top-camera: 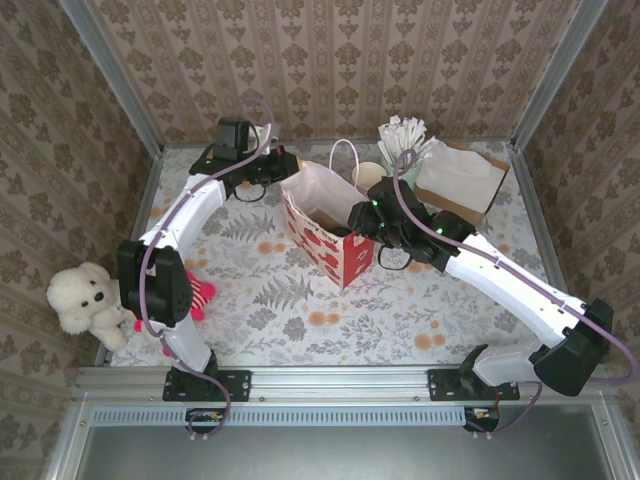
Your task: Pack the takeout coffee
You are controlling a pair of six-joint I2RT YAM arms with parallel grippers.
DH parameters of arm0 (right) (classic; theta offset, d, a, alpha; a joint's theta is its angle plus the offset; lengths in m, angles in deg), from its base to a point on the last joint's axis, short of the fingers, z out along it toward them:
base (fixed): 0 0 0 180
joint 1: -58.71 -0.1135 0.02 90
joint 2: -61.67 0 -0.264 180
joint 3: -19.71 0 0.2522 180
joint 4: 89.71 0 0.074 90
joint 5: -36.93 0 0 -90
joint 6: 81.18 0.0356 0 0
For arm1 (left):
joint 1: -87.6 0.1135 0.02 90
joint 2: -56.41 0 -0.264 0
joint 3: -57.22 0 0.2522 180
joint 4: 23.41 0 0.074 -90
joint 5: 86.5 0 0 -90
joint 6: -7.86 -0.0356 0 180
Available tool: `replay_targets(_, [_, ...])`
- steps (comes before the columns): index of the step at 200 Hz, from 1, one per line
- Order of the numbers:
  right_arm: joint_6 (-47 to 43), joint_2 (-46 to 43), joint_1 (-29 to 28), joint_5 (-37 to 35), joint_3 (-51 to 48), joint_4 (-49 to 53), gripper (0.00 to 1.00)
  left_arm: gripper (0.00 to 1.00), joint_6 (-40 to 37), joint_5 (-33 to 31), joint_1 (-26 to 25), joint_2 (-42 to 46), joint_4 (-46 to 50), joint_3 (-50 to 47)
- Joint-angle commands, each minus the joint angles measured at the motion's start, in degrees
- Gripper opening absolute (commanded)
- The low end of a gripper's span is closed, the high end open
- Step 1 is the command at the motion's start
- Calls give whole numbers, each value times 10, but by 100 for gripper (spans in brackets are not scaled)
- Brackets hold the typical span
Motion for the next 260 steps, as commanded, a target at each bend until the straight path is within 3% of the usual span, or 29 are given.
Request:
replay_targets(1, [6, -2, -2, -11, 17, 7, 32, 0, 5, 19, 3, 11, -4, 2])
replay_targets(41, [-48, 1, 14, 27, 32, 11, 10, 0, 24, 11, 2, 33, 19, -8])
replay_targets(106, [-180, 60, 92, 188, 109, 59, 0, 0, 48, -50, -20, 107, 66, -57])
replay_targets(122, [-224, 87, 102, 199, 136, 83, 0, 1, 46, -60, -20, 132, 82, -70])
replay_targets(145, [-274, 126, 123, 241, 172, 106, 0, 13, 37, -62, -15, 170, 85, -91])
replay_targets(191, [-348, 213, 154, 290, 287, 177, 0, 66, -17, -16, 11, 222, 91, -113])
replay_targets(217, [-378, 258, 158, 299, 367, 235, 0, 86, 8, -3, 71, 262, 65, -151])
replay_targets(222, [-383, 264, 158, 299, 377, 244, 0, 94, 15, -7, 84, 269, 65, -157])
replay_targets(228, [-386, 271, 159, 297, 389, 255, 0, 100, 21, -39, 98, 278, 68, -166])
replay_targets(260, [-374, 292, 162, 273, 408, 267, 0, 100, 68, -224, 135, 300, 138, -198])
